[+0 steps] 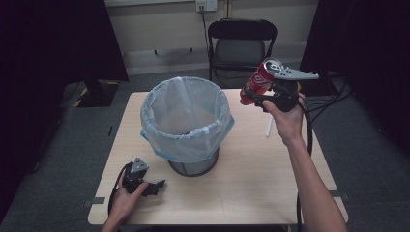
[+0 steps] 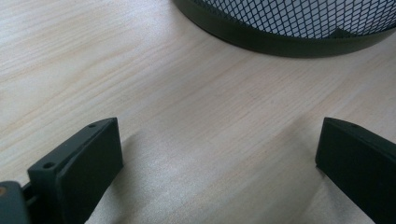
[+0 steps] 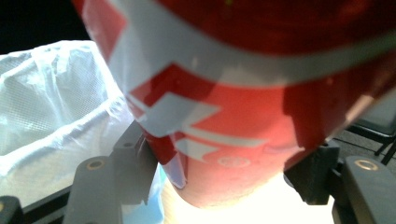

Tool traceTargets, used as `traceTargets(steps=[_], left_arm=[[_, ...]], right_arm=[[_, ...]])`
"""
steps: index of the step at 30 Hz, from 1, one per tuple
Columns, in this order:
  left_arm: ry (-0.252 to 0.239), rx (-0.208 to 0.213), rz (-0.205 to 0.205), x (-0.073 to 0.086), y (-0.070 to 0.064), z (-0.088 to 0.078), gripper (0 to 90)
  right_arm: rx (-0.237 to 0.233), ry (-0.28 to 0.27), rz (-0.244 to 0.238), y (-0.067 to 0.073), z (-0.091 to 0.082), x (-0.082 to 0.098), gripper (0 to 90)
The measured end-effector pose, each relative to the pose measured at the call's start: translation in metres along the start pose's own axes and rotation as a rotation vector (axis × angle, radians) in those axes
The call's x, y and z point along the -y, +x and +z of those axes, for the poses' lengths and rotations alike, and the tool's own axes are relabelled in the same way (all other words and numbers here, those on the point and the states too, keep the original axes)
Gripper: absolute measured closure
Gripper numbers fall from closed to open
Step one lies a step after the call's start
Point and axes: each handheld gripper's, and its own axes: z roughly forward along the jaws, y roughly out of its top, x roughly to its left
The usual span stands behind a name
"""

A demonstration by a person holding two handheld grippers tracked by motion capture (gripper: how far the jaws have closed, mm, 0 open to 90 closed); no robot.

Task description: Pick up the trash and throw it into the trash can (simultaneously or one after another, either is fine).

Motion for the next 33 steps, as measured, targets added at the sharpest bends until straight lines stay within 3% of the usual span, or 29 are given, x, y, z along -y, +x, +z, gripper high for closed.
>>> traceTargets(steps=[12,20,33], left_arm=[[0.000,0.000,0.000,0.000,0.000,0.000,0.2],[0.000,0.001,0.000,0.000,0.000,0.000,0.1],[0.000,0.001,0.000,0.000,0.000,0.000,0.1]], right_arm=[[-0.046,-0.060,-0.009,0.010,0.000,-0.017,34.6],[-0.052,-0.093,-0.031,0.016,-0.004,-0.032,34.7],[-0.160,-0.133,-0.036,0.041,0.008,-0.046,34.9]])
